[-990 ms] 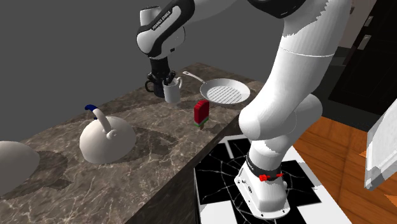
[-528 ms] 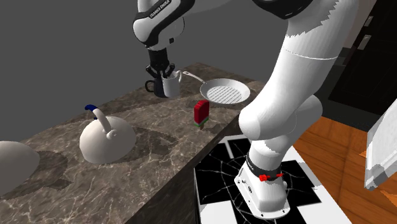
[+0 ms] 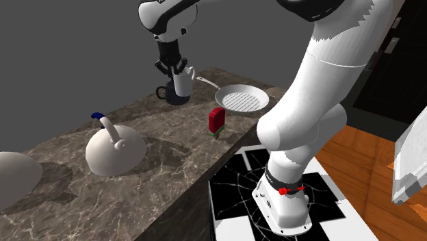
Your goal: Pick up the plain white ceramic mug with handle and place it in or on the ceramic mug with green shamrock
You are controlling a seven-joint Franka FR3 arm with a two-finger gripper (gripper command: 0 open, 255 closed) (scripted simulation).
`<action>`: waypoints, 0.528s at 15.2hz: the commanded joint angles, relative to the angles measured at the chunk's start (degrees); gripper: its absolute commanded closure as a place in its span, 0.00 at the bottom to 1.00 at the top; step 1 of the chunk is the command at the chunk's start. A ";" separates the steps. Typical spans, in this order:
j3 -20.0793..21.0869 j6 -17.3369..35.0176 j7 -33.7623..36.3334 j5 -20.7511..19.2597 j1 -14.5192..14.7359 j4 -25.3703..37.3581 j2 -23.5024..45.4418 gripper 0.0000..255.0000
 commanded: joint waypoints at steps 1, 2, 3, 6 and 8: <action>-0.07 -1.53 -0.18 0.15 -0.03 1.27 -0.26 1.00; -0.11 -2.28 -0.29 0.25 -0.04 1.86 -0.46 1.00; -0.15 -3.04 -0.38 0.34 -0.05 2.47 -0.63 1.00; -0.27 -5.32 -0.64 0.57 -0.09 4.35 -1.09 1.00; -0.35 -6.84 -0.78 0.69 -0.11 5.67 -1.32 1.00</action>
